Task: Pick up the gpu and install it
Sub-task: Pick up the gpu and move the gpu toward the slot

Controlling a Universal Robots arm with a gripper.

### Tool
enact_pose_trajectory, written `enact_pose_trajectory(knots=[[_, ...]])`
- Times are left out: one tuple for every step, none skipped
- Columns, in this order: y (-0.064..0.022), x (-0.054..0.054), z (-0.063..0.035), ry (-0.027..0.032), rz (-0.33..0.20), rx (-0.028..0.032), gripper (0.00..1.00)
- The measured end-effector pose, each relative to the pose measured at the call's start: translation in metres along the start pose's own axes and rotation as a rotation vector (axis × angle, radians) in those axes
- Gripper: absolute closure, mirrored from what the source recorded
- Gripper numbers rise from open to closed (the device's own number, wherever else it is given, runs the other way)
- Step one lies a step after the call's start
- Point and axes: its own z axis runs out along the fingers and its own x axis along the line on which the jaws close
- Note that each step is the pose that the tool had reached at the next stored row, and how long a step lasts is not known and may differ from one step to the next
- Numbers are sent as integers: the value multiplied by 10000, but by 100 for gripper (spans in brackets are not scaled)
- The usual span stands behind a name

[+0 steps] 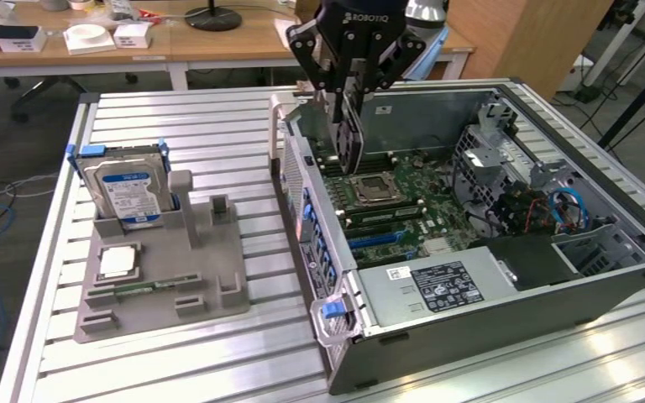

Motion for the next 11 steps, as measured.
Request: enact_pose_trajectory(knots=[[0, -3, 0, 0, 0, 0, 74], [1, -7, 1, -1, 1, 0, 74], [1, -11, 1, 0, 0, 0, 74], [1, -14, 1, 0, 0, 0, 74], [1, -18, 1, 0, 0, 0, 74], [2, -22, 2, 0, 0, 0, 74], [2, -25, 1, 0, 0, 1, 74], [2, -28, 2, 0, 0, 0, 74], [2, -32, 2, 0, 0, 0, 74], [3, -36, 2, 0, 0, 0, 74], [3, -39, 3, 0, 0, 0, 74]])
